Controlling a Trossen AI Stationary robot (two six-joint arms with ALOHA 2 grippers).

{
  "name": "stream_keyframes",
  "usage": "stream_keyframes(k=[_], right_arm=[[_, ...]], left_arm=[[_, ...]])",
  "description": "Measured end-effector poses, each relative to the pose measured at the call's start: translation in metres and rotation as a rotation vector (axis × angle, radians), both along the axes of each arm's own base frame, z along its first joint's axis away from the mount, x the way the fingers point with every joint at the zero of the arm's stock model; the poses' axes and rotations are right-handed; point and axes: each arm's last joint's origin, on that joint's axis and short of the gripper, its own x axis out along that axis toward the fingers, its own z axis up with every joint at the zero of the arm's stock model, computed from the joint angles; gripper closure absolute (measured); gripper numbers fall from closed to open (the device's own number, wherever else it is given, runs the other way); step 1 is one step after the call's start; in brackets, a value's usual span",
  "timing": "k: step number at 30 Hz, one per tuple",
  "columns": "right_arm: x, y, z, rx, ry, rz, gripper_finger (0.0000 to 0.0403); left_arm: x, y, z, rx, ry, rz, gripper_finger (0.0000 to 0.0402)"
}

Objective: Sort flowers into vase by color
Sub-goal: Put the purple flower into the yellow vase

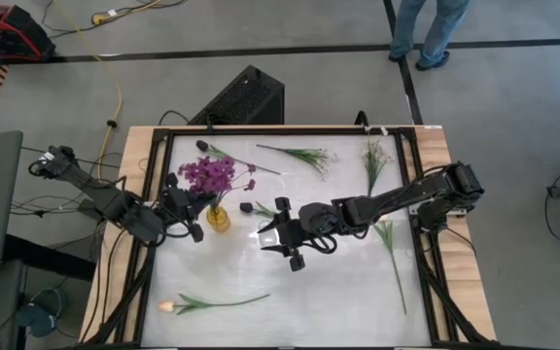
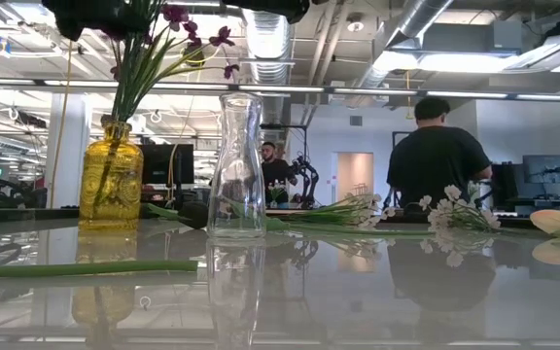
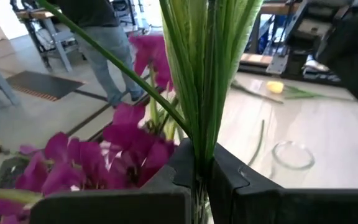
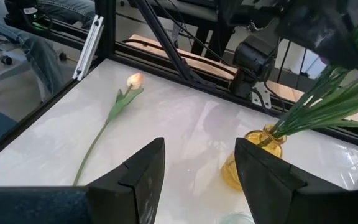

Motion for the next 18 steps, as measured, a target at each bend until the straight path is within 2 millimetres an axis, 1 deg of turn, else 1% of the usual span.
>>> stream_keyframes(k=[2,12,18], right_arm=[[0.0,0.0,0.0,-0.001,0.0,0.0,0.0185],[0.0,0.0,0.0,-0.002,0.001,0.001,0.0185],[0.0,0.0,0.0,-0.001,0.004,0.0,0.0184]], left_arm=[[0.0,0.0,-0.004,-0.003,0.003,0.014,0.04],[0.001,-0.001,-0.044,0.011,-0.03,0.02,0.04],[-0.002,-0.001,-0.061,0.005,-0.018,0.026,0.04]])
